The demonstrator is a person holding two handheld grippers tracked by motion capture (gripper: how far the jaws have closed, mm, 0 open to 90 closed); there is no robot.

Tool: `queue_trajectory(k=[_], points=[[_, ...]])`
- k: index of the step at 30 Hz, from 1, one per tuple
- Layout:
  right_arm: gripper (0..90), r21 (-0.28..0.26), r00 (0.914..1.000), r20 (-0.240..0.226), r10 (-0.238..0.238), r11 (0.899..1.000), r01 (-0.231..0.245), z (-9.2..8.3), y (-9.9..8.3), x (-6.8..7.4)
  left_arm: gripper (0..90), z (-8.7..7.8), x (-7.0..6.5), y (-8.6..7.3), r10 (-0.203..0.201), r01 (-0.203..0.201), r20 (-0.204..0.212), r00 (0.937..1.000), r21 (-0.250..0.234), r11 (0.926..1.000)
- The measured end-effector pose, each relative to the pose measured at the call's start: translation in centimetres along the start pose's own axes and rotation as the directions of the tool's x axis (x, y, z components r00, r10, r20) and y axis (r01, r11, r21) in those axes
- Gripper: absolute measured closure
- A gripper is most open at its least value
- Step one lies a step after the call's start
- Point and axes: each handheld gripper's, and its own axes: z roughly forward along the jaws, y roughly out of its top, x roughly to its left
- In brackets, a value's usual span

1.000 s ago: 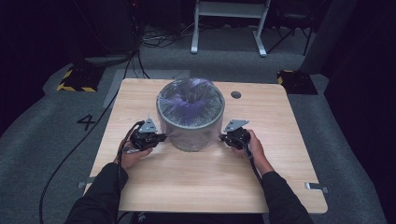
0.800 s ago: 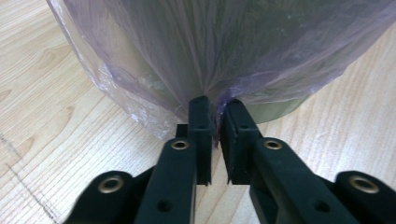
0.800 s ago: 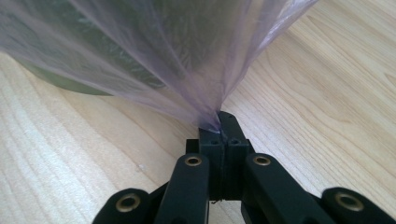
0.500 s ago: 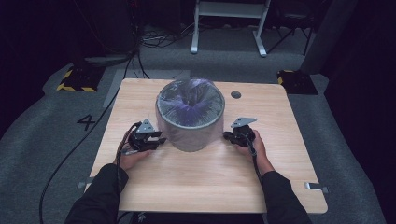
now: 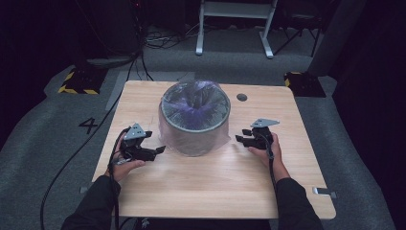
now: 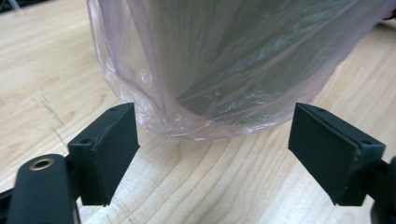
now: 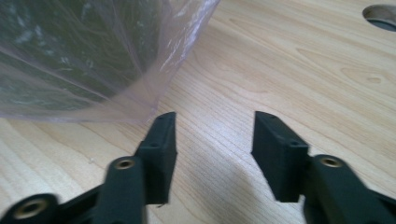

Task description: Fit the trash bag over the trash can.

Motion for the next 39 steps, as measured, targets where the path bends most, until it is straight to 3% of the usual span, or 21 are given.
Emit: queue_trajectory(k=[4,10,15,19,27,33,39], points=[[35.3,-0.026,1.0,-0.005,0.001,1.0,-0.001,-1.1,0.3,-0.2,15.4,-1.0,-0.7,-0.3,0.031,-0.031,-0.046,0.9985,-0.006,0.9995],[22.8,-0.089,0.9997,-0.014,0.02,0.996,-0.021,-3.1,1.0,-0.6,15.4,-0.8,-1.5,-1.6,0.072,-0.067,-0.057,0.9958,0.084,0.9942],[19.8,-0.127,0.9999,0.008,0.01,0.992,-0.009,-4.5,2.0,-0.3,15.5,-0.2,-2.1,-2.8,0.07,-0.062,-0.048,0.9964,0.155,0.986],[20.4,-0.171,0.9997,0.014,-0.021,0.985,0.023,-5.6,2.9,0.3,15.6,0.0,-2.7,-3.5,0.071,-0.065,-0.03,0.997,0.179,0.9817],[20.4,-0.212,0.994,0.011,-0.109,0.971,0.109,-7.6,6.0,2.0,15.6,0.6,-3.5,-4.5,0.072,-0.071,0.002,0.9974,0.209,0.9754],[20.5,-0.235,0.9848,0.015,-0.173,0.957,0.172,-8.6,8.5,3.4,15.6,0.9,-3.5,-4.9,0.061,-0.062,0.01,0.9981,0.215,0.9745],[20.7,-0.253,0.9778,0.013,-0.209,0.945,0.205,-9.0,10.7,4.4,15.3,1.5,-3.4,-5.2,0.045,-0.046,0.008,0.9989,0.218,0.9748]])
